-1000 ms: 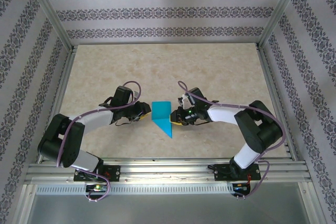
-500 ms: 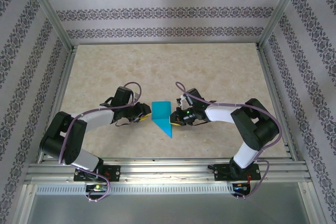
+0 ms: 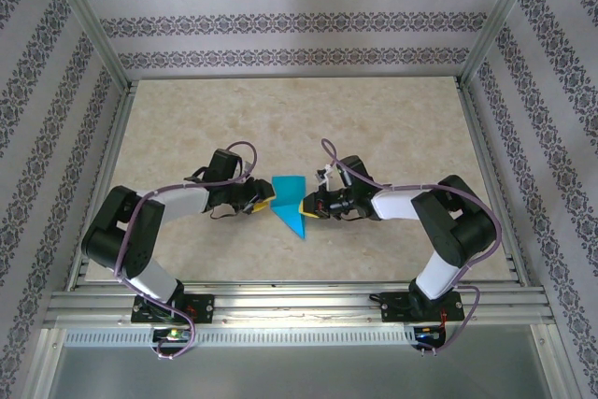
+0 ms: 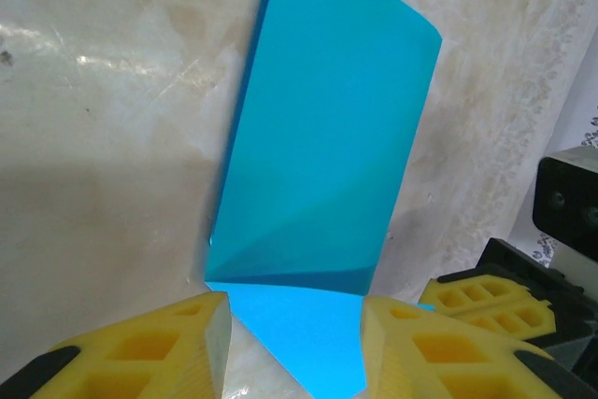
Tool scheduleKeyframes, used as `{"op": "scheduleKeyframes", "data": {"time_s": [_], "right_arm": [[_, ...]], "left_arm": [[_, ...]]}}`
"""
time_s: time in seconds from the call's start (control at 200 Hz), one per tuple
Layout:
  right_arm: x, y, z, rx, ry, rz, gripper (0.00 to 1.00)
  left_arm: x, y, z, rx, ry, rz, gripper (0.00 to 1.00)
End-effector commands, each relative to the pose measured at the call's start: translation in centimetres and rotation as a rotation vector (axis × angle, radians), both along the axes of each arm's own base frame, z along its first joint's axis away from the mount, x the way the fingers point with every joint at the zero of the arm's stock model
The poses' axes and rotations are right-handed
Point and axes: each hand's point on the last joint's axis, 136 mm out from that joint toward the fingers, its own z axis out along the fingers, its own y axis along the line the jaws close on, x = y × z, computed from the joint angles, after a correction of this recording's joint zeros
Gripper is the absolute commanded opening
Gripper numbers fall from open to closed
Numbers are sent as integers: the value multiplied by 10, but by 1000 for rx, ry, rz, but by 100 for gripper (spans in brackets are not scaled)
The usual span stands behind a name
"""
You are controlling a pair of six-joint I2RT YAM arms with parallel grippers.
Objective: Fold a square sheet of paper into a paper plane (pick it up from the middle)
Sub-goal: Fourth fold the wing at the center of the table.
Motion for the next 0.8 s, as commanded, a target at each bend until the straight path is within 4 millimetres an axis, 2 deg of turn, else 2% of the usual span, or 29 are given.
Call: {"op": "scheduleKeyframes", "data": {"time_s": [0.0,0.23,0.345,0.575,0.794], "right_arm": [[5,1,12,100,-27,-8,3],[6,-3,14,115,-29,-22,2],[6,-3,12,114,-25,-17,2],[5,-2,13,126,-20,-16,2],[3,-7,10,122,-10,-21,2]], "left_arm": [[9,3,2,-1,5,12,43],[11,3,0,-13,7,25,44],[16,-4,3,-55,-5,13,45],[23,-9,-6,-74,16,14,45],[34,-13,0,-107,-13,18,41]]}}
